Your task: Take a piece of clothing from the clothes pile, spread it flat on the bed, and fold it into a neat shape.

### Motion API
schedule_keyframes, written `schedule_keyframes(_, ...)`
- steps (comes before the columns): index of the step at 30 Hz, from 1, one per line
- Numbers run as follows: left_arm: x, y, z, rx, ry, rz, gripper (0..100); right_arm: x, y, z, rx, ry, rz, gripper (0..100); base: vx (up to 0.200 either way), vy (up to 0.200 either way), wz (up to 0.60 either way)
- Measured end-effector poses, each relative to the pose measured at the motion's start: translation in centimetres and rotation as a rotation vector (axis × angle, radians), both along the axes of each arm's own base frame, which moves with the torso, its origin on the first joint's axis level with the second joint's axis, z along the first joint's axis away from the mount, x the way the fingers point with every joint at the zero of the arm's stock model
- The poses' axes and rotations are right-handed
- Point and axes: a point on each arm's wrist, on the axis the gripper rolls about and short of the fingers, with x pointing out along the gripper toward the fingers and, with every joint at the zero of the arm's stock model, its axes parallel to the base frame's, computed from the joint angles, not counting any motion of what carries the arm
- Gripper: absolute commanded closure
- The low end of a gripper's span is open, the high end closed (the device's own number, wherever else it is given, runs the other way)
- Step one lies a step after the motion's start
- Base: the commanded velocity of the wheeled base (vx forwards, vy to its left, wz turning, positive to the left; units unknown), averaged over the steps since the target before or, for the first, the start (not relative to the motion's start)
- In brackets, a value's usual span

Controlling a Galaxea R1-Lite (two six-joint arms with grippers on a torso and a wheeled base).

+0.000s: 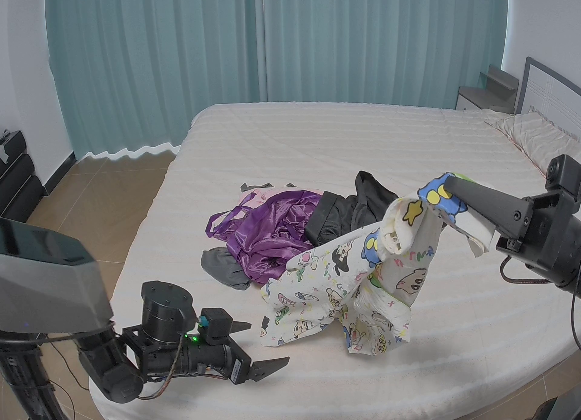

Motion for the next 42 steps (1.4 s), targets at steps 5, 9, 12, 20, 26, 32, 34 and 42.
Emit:
schedule_keyframes(5,0.9,-0.8,-2.8,0.018,-0.006,0.032,0,0.5,0.2,0.1,-0.001,0.002,-0.008,100,0.0,0.0,0.0)
schedule_keyframes(9,1.6,-1.3,-4.6,0.013,0.023,0.073,0,0.8,0.3,0.3,0.001,0.002,-0.018,100,0.0,0.0,0.0)
schedule_keyframes(12,2.1,-1.7,-5.3,0.006,0.039,0.094,0,0.9,0.3,0.4,0.002,0.002,-0.022,100,0.0,0.0,0.0)
schedule_keyframes(20,4.8,-3.4,-6.9,-0.036,0.017,0.148,0,1.3,0.5,1.0,0.013,-0.013,-0.027,100,0.0,0.0,0.0)
schedule_keyframes(26,6.8,-4.7,-7.9,-0.065,-0.02,0.181,0,1.5,0.7,1.1,0.014,-0.013,-0.028,100,0.0,0.0,0.0)
schedule_keyframes(32,7.9,-5.4,-8.9,-0.118,0.018,0.227,100,1.8,0.6,1.0,0.012,-0.007,-0.04,100,0.0,0.0,0.0)
schedule_keyframes(34,8.1,-5.5,-9.1,-0.143,0.036,0.243,100,1.9,0.5,0.8,0.009,-0.002,-0.048,100,0.0,0.0,0.0)
schedule_keyframes(42,8.4,-5.2,-8.0,-0.248,0.115,0.363,100,2.5,-0.5,-0.1,-0.01,0.033,-0.103,100,0.0,0.0,0.0)
